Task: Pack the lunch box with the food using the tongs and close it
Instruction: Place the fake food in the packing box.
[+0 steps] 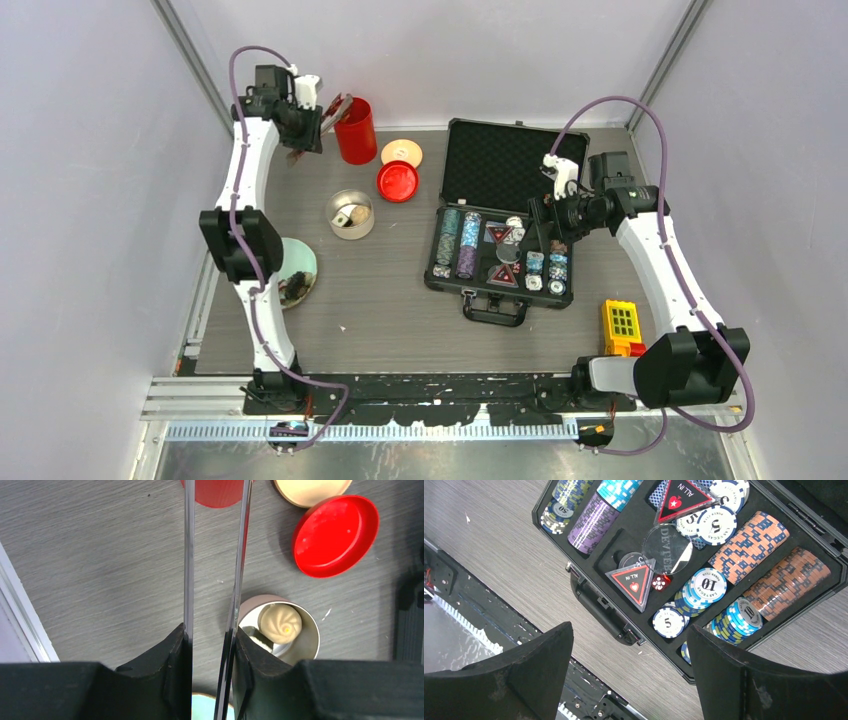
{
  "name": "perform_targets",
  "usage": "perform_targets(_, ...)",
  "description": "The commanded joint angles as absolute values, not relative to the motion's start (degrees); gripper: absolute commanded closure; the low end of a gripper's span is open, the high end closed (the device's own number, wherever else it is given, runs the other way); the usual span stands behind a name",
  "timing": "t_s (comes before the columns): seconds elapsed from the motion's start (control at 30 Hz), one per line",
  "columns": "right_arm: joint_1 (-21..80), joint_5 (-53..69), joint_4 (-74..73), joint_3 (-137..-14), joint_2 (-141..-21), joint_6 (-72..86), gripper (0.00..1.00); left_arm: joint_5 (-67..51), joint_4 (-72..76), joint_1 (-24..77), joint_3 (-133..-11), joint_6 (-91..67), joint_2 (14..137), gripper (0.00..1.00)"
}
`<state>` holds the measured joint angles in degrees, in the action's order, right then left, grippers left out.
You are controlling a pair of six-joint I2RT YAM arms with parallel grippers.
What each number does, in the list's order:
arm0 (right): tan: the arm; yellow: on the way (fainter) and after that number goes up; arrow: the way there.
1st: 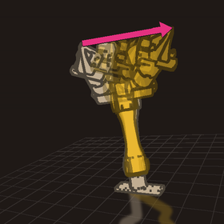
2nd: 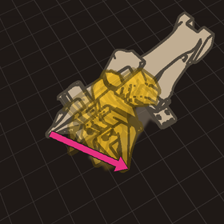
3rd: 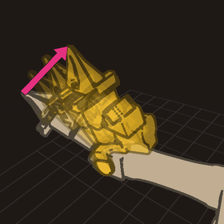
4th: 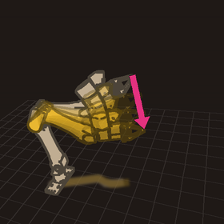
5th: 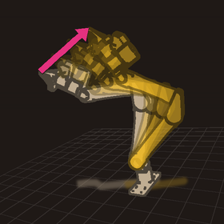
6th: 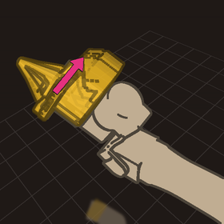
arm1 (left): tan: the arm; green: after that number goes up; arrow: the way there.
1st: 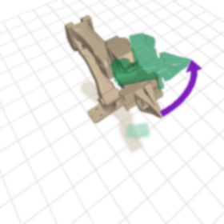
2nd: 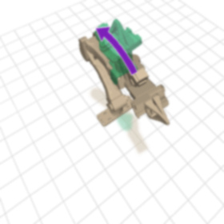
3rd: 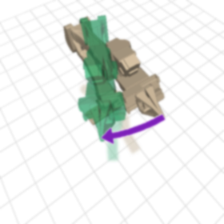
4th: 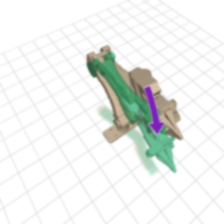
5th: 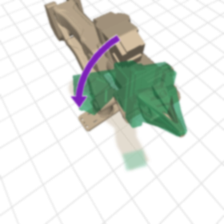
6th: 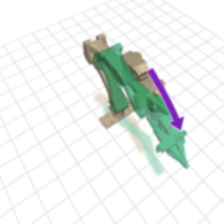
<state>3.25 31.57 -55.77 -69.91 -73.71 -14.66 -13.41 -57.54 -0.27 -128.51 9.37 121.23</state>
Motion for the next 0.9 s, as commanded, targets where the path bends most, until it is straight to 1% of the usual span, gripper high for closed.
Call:
perform_targets(0.0, 3.0, 31.8, -54.8, -71.7, -71.2, -14.0, 0.12, -12.2, -53.8, 1.2, -133.2, 8.4, 123.1, 0.78)
perform_targets(0.2, 2.9, 32.2, -54.9, -71.5, -71.5, -13.8, 0.12, -12.0, -54.8, 1.4, -135.9, 8.5, 125.9, 0.74)
perform_targets(0.4, 2.9, 33.0, -54.8, -71.0, -71.9, -14.3, 0.12, -12.7, -55.4, 1.7, -135.6, 8.9, 126.0, 0.68)
perform_targets(0.53, 2.9, 33.2, -54.5, -71.1, -72.5, -14.2, 0.12, -12.7, -55.7, 1.8, -136.0, 9.0, 125.7, 0.6)
perform_targets(0.67, 2.9, 33.6, -54.6, -71.6, -72.8, -14.0, 0.12, -12.7, -56.2, 1.7, -136.5, 8.8, 125.1, 0.54)
perform_targets(0.87, 3.0, 34.2, -54.8, -71.7, -73.2, -14.1, 0.12, -12.8, -57.5, 1.7, -136.6, 9.4, 123.2, 0.53)
